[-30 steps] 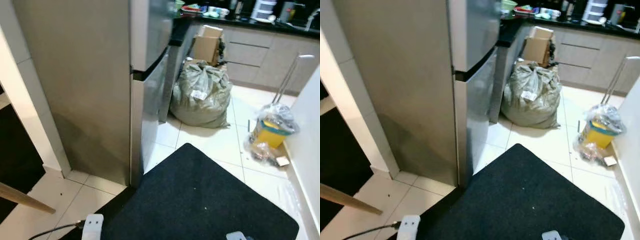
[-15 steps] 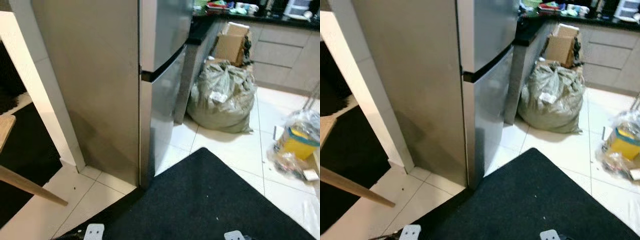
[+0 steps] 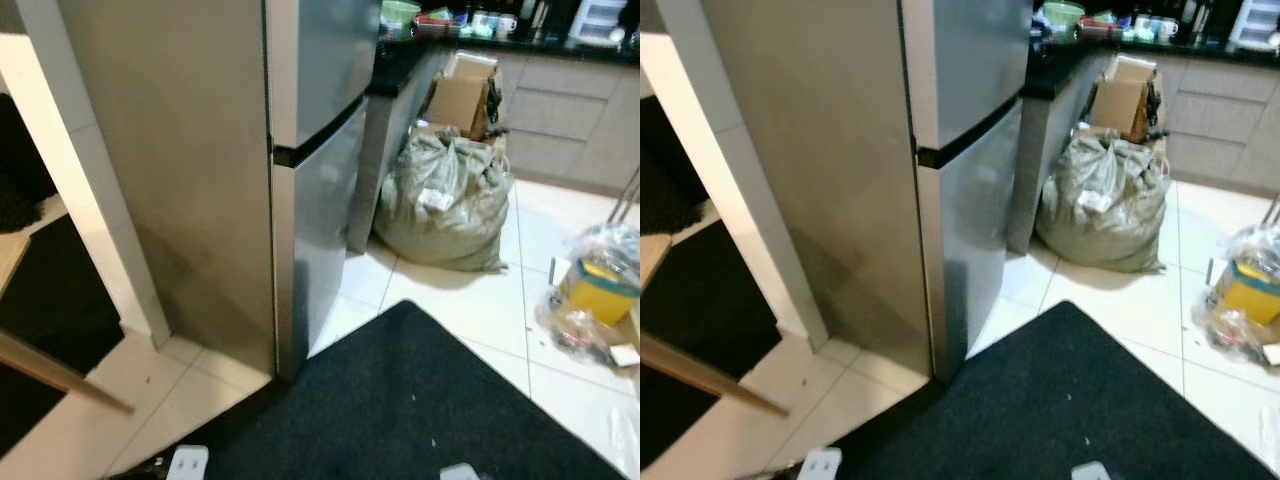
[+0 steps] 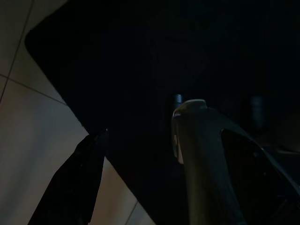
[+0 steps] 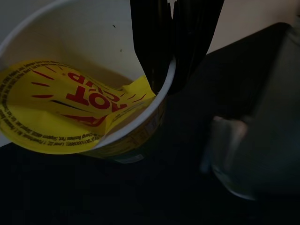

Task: Restocking fridge

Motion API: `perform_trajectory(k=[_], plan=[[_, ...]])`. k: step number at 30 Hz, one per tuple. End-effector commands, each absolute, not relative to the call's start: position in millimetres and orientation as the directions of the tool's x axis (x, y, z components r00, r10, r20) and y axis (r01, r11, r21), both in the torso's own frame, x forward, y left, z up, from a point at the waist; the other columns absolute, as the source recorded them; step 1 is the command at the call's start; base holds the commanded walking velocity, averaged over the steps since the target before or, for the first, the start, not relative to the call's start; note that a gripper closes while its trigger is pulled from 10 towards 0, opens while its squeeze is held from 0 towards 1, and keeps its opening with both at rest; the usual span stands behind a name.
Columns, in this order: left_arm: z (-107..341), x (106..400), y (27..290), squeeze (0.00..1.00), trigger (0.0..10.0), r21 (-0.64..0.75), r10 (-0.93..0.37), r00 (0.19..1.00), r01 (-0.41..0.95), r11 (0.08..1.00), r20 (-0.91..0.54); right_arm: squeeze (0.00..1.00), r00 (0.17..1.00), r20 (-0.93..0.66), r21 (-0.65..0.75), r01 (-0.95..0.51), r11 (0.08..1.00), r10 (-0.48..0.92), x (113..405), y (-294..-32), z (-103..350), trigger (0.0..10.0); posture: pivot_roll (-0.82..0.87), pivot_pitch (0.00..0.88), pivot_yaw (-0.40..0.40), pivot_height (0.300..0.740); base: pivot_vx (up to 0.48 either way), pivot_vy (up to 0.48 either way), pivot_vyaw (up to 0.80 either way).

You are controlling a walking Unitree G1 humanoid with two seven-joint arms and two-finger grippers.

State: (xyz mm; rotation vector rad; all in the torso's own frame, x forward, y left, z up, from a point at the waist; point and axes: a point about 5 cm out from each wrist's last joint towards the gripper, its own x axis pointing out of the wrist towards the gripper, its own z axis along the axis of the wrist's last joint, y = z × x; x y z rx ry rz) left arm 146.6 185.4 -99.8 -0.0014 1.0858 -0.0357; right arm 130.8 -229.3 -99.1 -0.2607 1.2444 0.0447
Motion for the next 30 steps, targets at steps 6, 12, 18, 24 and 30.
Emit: perform_trajectory(k=[6,12,18,24,30], plan=[[-100,146,185,0.0,10.0,-0.013,-0.034,0.453,0.049,0.999,-0.891,0.0,0.334,-0.937,-0.172,-0.18,0.969,-0.104,133,-232,-98,10.0,-0.07,0.0,-0.022,0.74,0.0,-0.461,0.0],[-100,148,185,0.0,10.0,-0.014,-0.034,0.456,0.048,0.999,-0.889,0.0,0.346,-0.934,-0.163,-0.198,0.967,-0.087,137,-230,-97,10.0,-0.08,0.0,-0.019,0.74,0.0,-0.459,0.0],[-100,147,185,0.0,10.0,-0.005,-0.028,0.45,0.051,0.999,-0.892,0.0,0.362,-0.932,-0.09,-0.219,0.971,-0.004,141,-222,-96,10.0,-0.08,0.0,-0.02,0.74,0.0,-0.076,0.64],[-101,146,184,0.0,10.0,-0.009,-0.023,0.453,0.032,0.999,-0.891,0.0,0.357,-0.934,-0.091,-0.225,0.97,-0.005,140,-223,-97,10.0,-0.08,0.0,-0.02,0.74,0.0,0.0,0.76],[-101,146,183,0.0,10.0,-0.011,-0.021,0.456,0.023,1.0,-0.89,0.0,0.354,-0.935,-0.1,-0.22,0.97,-0.016,137,-225,-97,10.0,-0.08,0.0,-0.022,0.74,0.0,0.0,0.77]])
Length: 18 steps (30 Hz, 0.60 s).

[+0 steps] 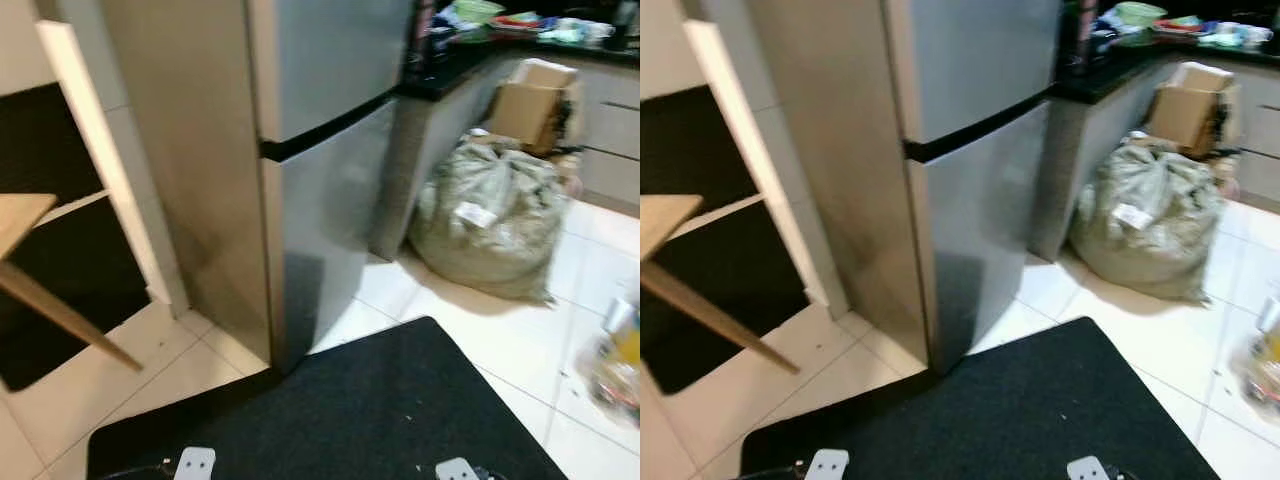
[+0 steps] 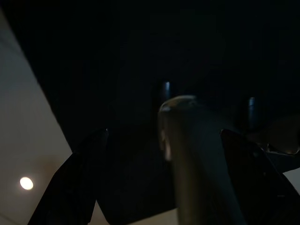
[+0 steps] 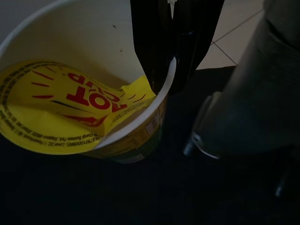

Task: Restocking fridge

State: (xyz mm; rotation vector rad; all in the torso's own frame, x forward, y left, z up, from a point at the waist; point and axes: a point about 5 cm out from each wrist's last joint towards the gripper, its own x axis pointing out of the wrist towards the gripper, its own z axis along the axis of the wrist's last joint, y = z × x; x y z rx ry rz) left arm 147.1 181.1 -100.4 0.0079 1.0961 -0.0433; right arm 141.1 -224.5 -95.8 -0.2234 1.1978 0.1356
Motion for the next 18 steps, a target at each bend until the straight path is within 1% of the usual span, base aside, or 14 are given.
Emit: perform_trajectory(k=[1,2,10,18], plan=[[-100.7,145.8,183.2,0.0,10.0,-0.011,-0.021,0.456,0.023,1.0,-0.89,0.0,0.354,-0.935,-0.1,-0.22,0.97,-0.016,136.9,-224.7,-97.2,10.0,-0.08,0.0,-0.022,0.74,0.0,0.0,0.78],[-100.7,145.9,183.0,0.0,10.0,-0.012,-0.021,0.456,0.022,1.0,-0.89,0.0,0.357,-0.934,-0.097,-0.211,0.973,-0.016,136.3,-225.1,-97.3,10.0,-0.08,0.0,-0.022,0.74,0.0,0.0,0.48],[-100.0,148.0,181.0,0.0,10.0,-0.025,-0.046,0.459,0.051,0.998,-0.887,0.0,0.361,-0.932,-0.113,-0.206,0.972,-0.032,134.8,-225.1,-97.9,10.0,-0.09,0.0,-0.012,0.74,0.0,0.0,0.0],[-100.6,146.6,178.5,0.0,10.0,-0.03,-0.059,0.454,0.071,0.997,-0.889,0.0,0.362,-0.932,-0.107,-0.204,0.973,-0.027,134.2,-224.5,-98.2,10.0,-0.09,0.0,-0.016,0.74,0.39,0.0,0.0]])
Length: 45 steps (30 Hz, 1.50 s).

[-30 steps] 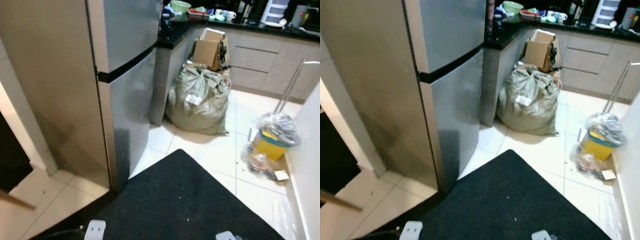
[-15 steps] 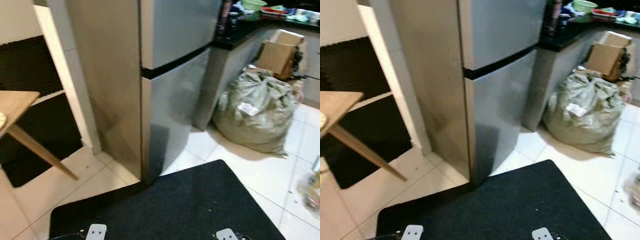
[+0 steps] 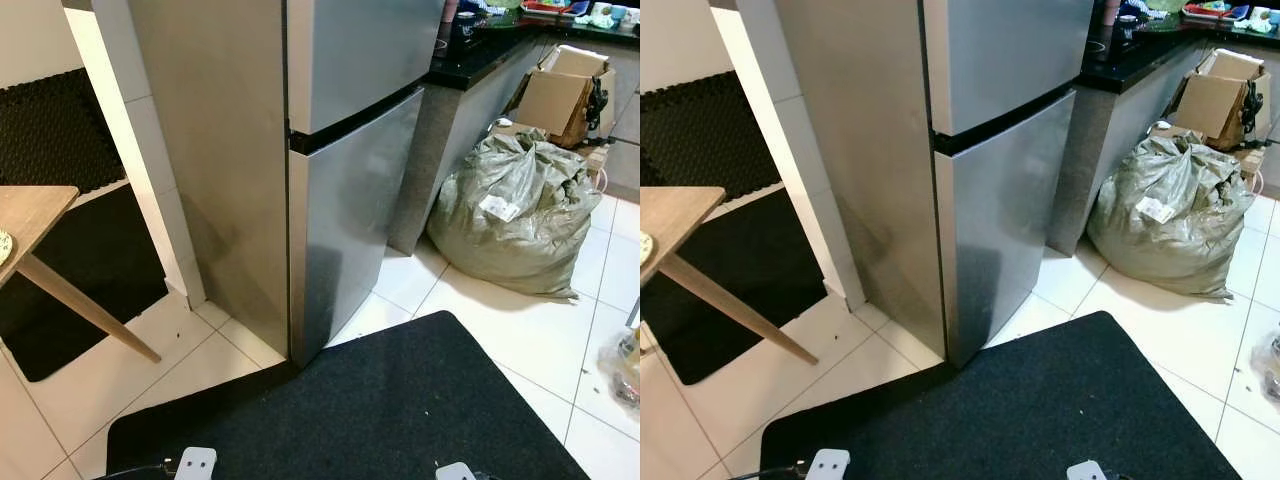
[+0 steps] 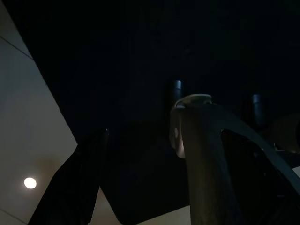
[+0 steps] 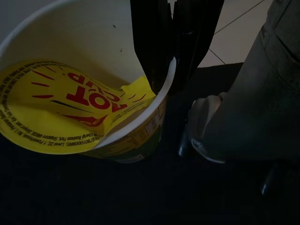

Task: Restocking fridge

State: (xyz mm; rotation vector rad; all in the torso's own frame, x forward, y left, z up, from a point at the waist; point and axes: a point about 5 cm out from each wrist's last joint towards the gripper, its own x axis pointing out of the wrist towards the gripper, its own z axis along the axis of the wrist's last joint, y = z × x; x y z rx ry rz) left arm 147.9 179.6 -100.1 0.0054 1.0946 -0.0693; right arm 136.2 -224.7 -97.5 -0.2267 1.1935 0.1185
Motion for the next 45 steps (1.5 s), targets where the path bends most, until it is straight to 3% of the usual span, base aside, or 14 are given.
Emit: perform_trajectory(k=[1,19,25,45], plan=[[-100.9,146.1,178.0,0.0,10.0,-0.031,-0.061,0.453,0.072,0.997,-0.89,0.0,0.362,-0.932,-0.106,-0.204,0.973,-0.026,134.1,-224.5,-98.2,10.0,-0.09,0.0,-0.016,0.74,0.431,0.0,0.0],[-101.6,144.9,173.9,0.0,10.0,-0.042,-0.073,0.45,0.08,0.996,-0.89,0.0,0.365,-0.931,-0.11,-0.214,0.971,-0.025,135.6,-226.3,-97.2,10.0,-0.09,0.0,-0.026,0.74,0.425,0.0,0.0],[-101.2,146.0,171.9,0.0,10.0,-0.055,-0.092,0.455,0.095,0.994,-0.886,0.0,0.36,-0.932,-0.11,-0.211,0.971,-0.027,133.2,-227.4,-97.8,10.0,-0.1,0.0,-0.021,0.74,0.098,0.0,0.0],[-100.6,147.7,170.9,0.0,10.0,-0.064,-0.111,0.45,0.12,0.991,-0.886,0.0,0.365,-0.931,-0.106,-0.208,0.972,-0.023,136.3,-225.1,-97.3,10.0,-0.09,0.0,-0.018,0.74,0.0,-0.443,0.0]])
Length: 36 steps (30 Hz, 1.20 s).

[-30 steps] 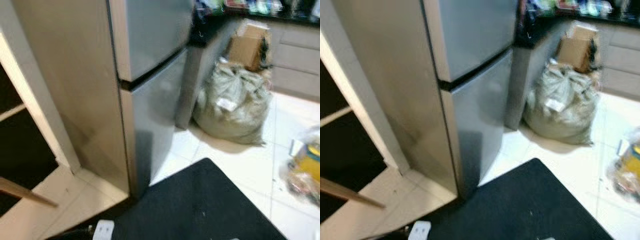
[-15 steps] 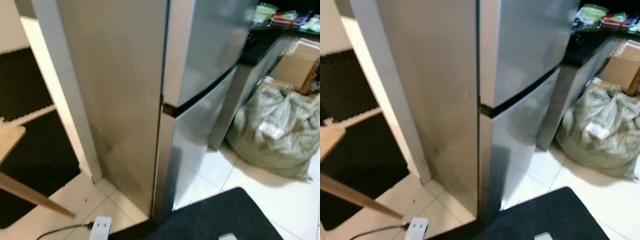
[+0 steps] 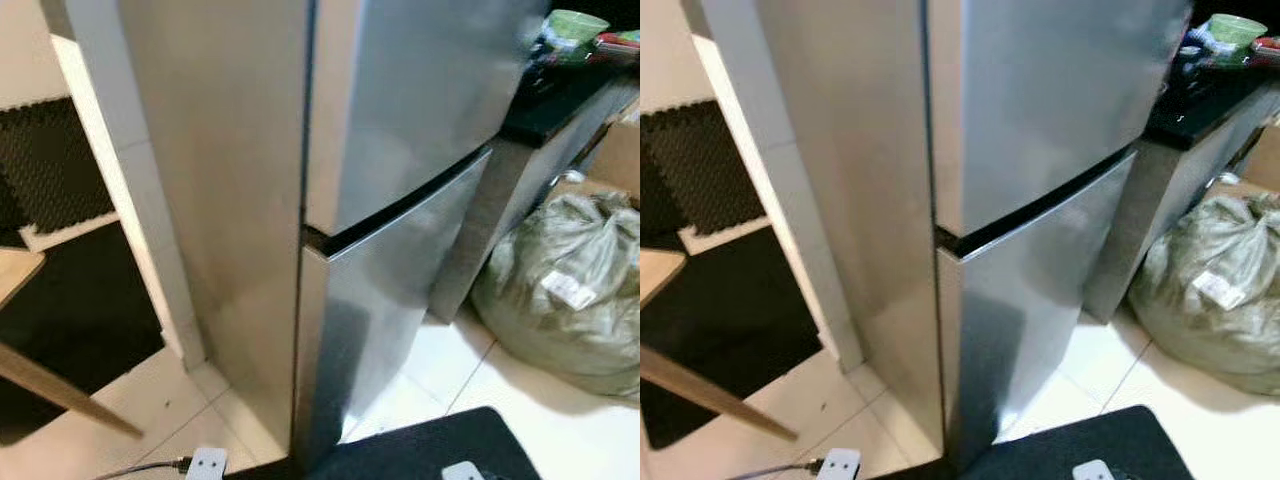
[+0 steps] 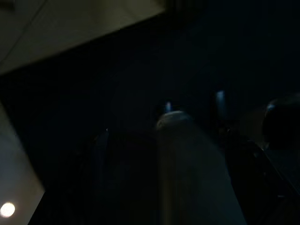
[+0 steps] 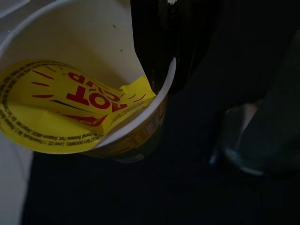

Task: Restocking fridge

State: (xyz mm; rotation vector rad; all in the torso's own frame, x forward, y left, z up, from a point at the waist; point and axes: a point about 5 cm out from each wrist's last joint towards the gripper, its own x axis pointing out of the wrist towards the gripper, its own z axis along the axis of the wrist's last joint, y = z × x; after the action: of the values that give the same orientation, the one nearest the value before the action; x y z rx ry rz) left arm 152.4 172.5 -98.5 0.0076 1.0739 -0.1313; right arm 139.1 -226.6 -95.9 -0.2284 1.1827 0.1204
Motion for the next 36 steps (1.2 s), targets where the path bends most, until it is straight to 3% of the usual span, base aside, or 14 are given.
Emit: perform_trajectory(k=[1,5,11,17,18,24,29,32,36], plan=[[-101,147,171,0.0,10.0,-0.065,-0.112,0.45,0.119,0.991,-0.886,0.0,0.364,-0.931,-0.106,-0.208,0.972,-0.024,136,-225,-97,10.0,-0.09,0.0,-0.019,0.74,0.0,-0.458,0.0],[-101,147,171,0.0,10.0,-0.074,-0.114,0.453,0.105,0.992,-0.884,0.0,0.361,-0.932,-0.106,-0.208,0.972,-0.024,136,-225,-98,10.0,-0.09,0.0,-0.02,0.74,0.0,-0.454,0.0],[-99,151,180,0.0,10.0,-0.07,-0.074,0.486,0.027,0.997,-0.871,0.0,0.36,-0.933,-0.103,-0.208,0.973,-0.022,136,-224,-98,10.0,-0.09,0.0,-0.02,0.74,0.0,0.0,0.0],[-88,165,205,0.03,10.0,-0.068,0.014,0.582,-0.12,0.99,-0.813,0.0,0.359,-0.933,-0.103,-0.208,0.973,-0.022,136,-224,-98,10.0,-0.08,0.0,-0.02,0.74,0.0,0.0,0.0],[-85,169,210,1.0,10.0,-0.076,0.031,0.607,-0.15,0.986,-0.794,0.0,0.359,-0.933,-0.103,-0.208,0.973,-0.022,135,-224,-98,10.0,-0.08,0.0,-0.02,0.74,0.0,0.0,0.0],[-64,190,245,1.0,10.0,-0.114,0.102,0.725,-0.243,0.963,-0.681,0.0,0.352,-0.936,-0.105,-0.212,0.972,-0.024,133,-226,-98,10.0,-0.08,0.0,-0.023,0.74,0.0,0.0,0.0],[-54,197,259,1.0,10.0,-0.13,0.117,0.768,-0.253,0.959,-0.63,0.0,0.348,-0.937,-0.105,-0.217,0.97,-0.024,132,-226,-98,10.0,-0.06,0.0,-0.033,0.74,0.0,0.0,0.0],[-18,232,271,1.0,10.0,-0.246,0.004,0.905,-0.12,0.962,-0.425,0.0,0.344,-0.939,-0.109,-0.23,0.967,-0.024,132,-227,-98,10.0,-0.04,0.0,-0.044,0.74,0.0,0.0,0.0],[4,253,268,1.0,10.0,-0.29,-0.102,0.949,0.012,0.957,-0.298,0.0,0.345,-0.938,-0.111,-0.235,0.966,-0.024,133,-227,-98,10.0,-0.04,0.0,-0.046,0.74,0.0,0.0,0.0]])
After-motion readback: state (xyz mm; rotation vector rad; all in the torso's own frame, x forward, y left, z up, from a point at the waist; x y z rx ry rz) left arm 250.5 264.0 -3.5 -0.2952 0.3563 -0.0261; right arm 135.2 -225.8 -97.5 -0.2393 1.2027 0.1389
